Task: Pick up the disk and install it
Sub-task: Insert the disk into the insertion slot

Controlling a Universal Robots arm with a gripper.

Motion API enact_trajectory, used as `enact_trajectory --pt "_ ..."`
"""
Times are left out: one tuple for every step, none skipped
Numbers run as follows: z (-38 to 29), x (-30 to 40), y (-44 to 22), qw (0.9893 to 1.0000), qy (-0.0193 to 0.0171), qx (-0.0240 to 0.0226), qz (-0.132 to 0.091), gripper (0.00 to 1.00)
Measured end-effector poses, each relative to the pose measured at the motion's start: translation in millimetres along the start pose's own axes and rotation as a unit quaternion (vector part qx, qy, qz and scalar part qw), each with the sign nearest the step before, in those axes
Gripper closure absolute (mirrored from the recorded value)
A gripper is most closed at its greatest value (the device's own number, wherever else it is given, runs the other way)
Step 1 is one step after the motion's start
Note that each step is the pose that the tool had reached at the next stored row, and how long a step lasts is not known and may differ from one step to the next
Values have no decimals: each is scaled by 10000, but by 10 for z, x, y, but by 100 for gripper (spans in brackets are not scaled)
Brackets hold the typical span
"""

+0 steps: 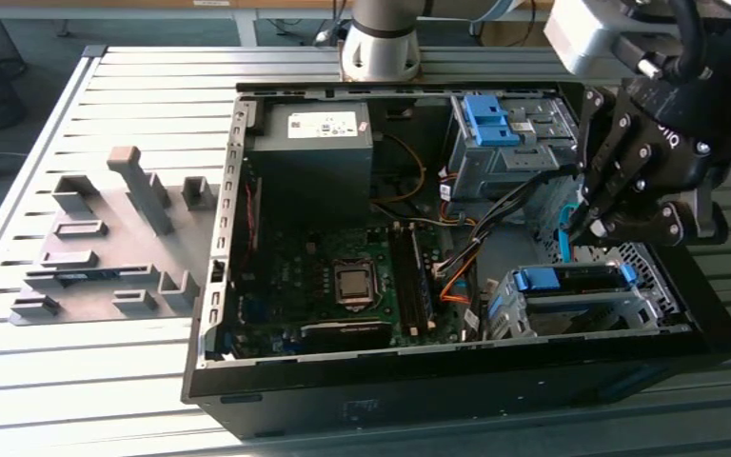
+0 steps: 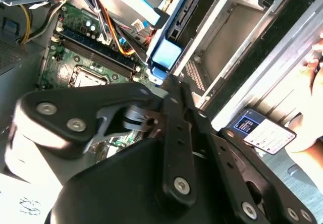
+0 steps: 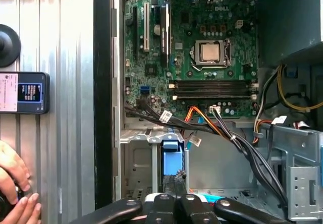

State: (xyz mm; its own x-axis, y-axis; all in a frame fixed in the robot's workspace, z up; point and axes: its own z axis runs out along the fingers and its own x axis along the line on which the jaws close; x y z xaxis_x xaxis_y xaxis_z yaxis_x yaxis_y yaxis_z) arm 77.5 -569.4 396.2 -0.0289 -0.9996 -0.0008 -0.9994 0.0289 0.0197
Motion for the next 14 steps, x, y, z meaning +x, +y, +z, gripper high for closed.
enact_trajectory --pt "23 0 -8 10000 0 0 -4 82" --pt "41 0 -8 10000 0 0 -4 88" --pt "59 0 -8 10000 0 0 -4 89" --pt "78 0 -9 10000 0 0 -5 89" --pt "96 0 -9 10000 0 0 -6 89" --pt "115 0 -10 10000 0 0 -7 89" --pt "133 0 -10 10000 0 0 -9 89" --pt "150 0 -11 10000 0 0 -10 89" --pt "168 0 -11 10000 1 0 -10 89" --pt "184 0 -11 10000 0 0 -10 89" --pt "189 0 -11 10000 1 0 -11 89" --pt "190 0 -11 10000 0 0 -10 89" --pt "190 0 -11 10000 0 0 -10 89" --pt "192 0 -12 10000 -2 0 -10 89"
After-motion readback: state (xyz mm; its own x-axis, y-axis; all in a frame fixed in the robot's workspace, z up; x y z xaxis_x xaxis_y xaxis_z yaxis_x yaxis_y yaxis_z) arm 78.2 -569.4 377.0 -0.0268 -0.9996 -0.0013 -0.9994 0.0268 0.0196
